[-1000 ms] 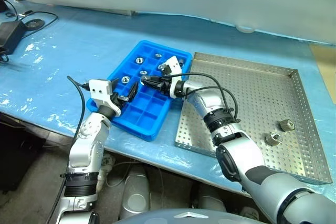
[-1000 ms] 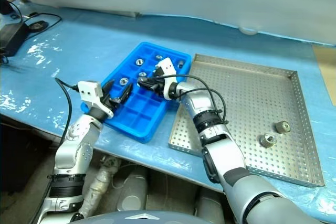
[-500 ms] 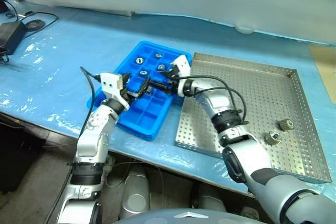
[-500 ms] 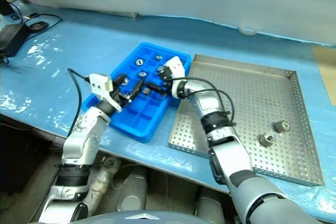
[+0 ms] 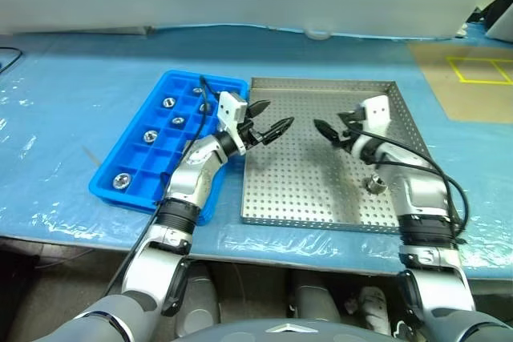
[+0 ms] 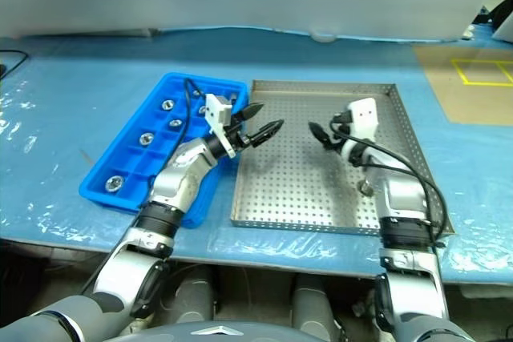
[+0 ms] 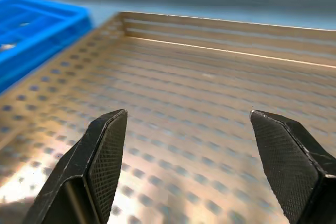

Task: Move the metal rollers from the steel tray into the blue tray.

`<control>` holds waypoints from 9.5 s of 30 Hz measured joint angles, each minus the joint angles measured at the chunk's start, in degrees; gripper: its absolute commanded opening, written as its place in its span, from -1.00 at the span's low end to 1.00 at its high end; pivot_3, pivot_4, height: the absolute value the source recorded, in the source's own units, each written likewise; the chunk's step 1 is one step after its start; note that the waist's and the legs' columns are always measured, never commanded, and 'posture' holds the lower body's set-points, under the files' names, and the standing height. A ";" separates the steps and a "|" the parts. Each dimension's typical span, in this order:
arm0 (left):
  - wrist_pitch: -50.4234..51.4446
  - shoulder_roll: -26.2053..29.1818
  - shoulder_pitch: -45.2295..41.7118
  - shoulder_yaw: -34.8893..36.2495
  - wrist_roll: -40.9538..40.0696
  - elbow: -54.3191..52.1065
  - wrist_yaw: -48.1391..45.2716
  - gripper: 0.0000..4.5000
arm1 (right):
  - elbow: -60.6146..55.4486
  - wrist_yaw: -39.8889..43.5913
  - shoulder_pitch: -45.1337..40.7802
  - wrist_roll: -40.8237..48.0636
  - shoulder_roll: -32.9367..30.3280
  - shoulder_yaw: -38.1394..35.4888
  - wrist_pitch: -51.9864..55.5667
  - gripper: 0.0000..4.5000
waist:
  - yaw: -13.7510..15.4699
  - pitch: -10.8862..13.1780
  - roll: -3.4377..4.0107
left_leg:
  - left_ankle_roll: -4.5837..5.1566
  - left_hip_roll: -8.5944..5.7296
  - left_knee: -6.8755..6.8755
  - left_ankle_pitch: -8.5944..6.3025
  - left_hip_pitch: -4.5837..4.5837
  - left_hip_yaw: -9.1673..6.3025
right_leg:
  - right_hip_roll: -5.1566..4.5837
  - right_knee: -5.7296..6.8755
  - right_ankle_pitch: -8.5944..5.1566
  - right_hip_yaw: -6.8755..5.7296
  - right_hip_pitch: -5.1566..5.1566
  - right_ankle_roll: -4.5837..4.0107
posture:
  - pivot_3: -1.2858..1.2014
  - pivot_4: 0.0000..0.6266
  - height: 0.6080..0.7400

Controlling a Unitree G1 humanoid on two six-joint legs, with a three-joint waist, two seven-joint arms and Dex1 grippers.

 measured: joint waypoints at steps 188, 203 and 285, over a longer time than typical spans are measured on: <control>6.96 6.87 4.32 -4.36 -4.49 -14.88 -2.34 0.93 | -4.70 14.99 3.69 6.63 -5.90 1.66 -1.07 0.84 | 2.84 -0.01 -0.09 | 0.27 0.04 0.56 -0.12 -0.24 0.06 | -0.09 -0.02 0.36 0.05 0.03 0.12 | -0.17 -0.52 1.00; -0.01 -0.25 -4.63 -5.38 -1.07 3.40 -13.61 0.93 | -20.09 5.13 22.81 12.89 -8.10 -8.34 12.20 0.84 | -3.20 -0.03 -0.07 | 1.26 -0.04 0.71 -0.74 -0.02 1.23 | -0.08 -0.77 0.44 1.11 -0.09 0.33 | -0.33 -0.52 1.00; 10.75 13.97 42.10 14.66 -2.12 -57.09 27.87 0.93 | 55.59 25.78 -37.18 -6.35 26.34 21.49 -24.25 -0.26 | 26.03 0.03 0.01 | 0.23 0.23 -0.37 -0.19 -0.97 -0.46 | 0.06 0.11 -0.08 -0.32 -0.88 -0.11 | 0.57 -0.52 1.00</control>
